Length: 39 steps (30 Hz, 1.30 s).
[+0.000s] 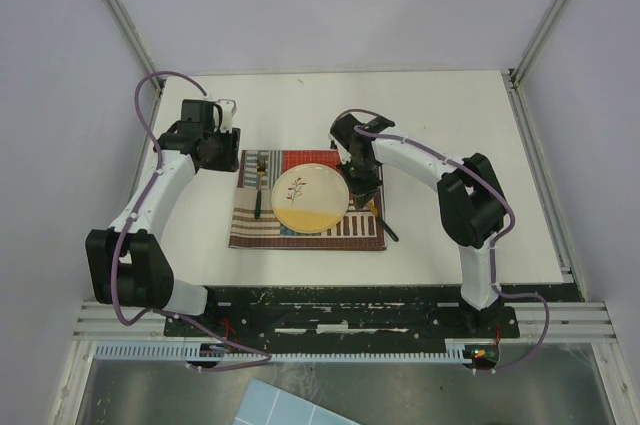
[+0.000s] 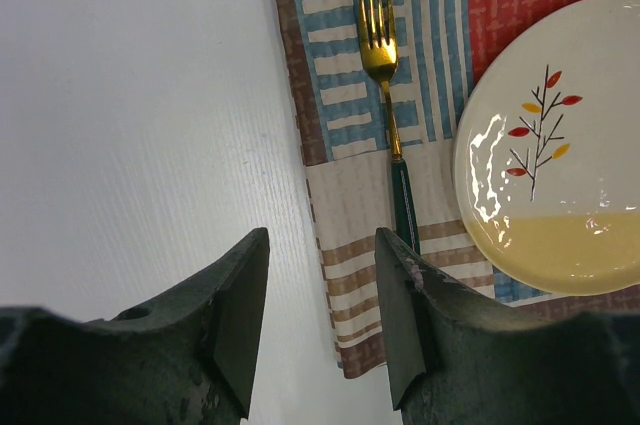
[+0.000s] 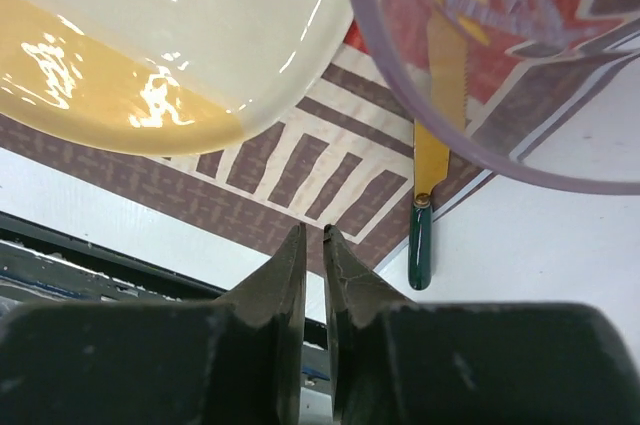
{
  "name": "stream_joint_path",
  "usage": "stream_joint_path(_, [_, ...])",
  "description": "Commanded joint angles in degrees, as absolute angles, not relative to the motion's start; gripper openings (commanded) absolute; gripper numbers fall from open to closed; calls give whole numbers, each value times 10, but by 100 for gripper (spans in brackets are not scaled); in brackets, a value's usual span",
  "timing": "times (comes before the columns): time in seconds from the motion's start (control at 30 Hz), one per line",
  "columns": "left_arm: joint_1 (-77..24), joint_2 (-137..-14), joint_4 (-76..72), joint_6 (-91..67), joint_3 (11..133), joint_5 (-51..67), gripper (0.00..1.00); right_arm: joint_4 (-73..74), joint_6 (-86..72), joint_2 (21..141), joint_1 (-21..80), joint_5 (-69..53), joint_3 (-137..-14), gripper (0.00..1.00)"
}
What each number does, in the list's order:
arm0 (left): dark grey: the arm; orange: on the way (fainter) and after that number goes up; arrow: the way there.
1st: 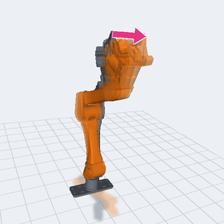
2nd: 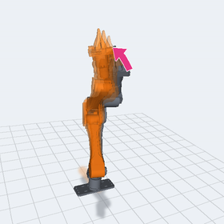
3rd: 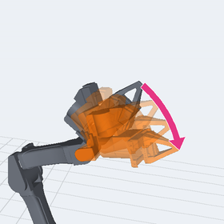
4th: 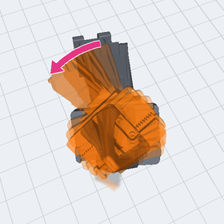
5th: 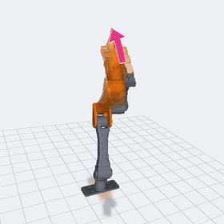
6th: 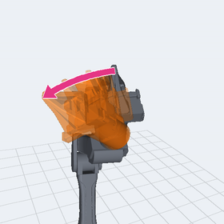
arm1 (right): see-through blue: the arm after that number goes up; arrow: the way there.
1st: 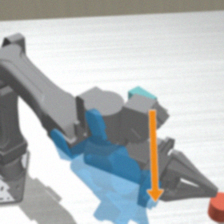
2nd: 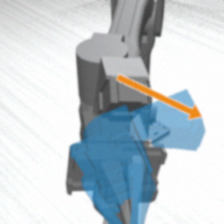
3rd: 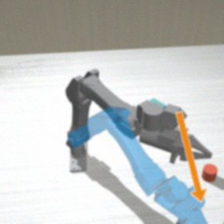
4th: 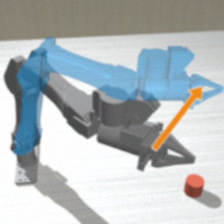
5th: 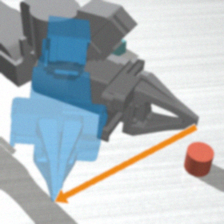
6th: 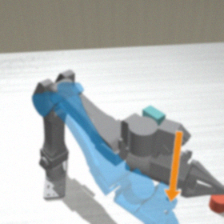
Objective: Set the dinner table for one person
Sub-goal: Place the knife on the napkin.
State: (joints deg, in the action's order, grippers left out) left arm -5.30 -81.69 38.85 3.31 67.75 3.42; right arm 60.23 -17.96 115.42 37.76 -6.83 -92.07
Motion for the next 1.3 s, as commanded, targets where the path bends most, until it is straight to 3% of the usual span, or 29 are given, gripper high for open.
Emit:
stream_joint_path(0.0, [-56,-802,379,39,703,38,54,610,-156,1144,376,-49,-955,19])
stream_joint_path(0.2, [-57,-792,383,39,703,35,54,617,-151,1115,362,-14,-957,19])
stream_joint_path(0.37, [-57,-786,381,40,700,30,54,618,-136,1077,321,3,-918,34])
stream_joint_path(0.67, [-62,-775,361,38,683,32,54,597,-78,1000,268,-16,-845,41])
stream_joint_path(1.0, [-85,-792,353,50,664,26,54,602,10,1032,123,-38,-935,43])
stream_joint_path(1.27, [-108,-803,330,39,631,7,57,684,55,1092,2,-90,-1079,36])
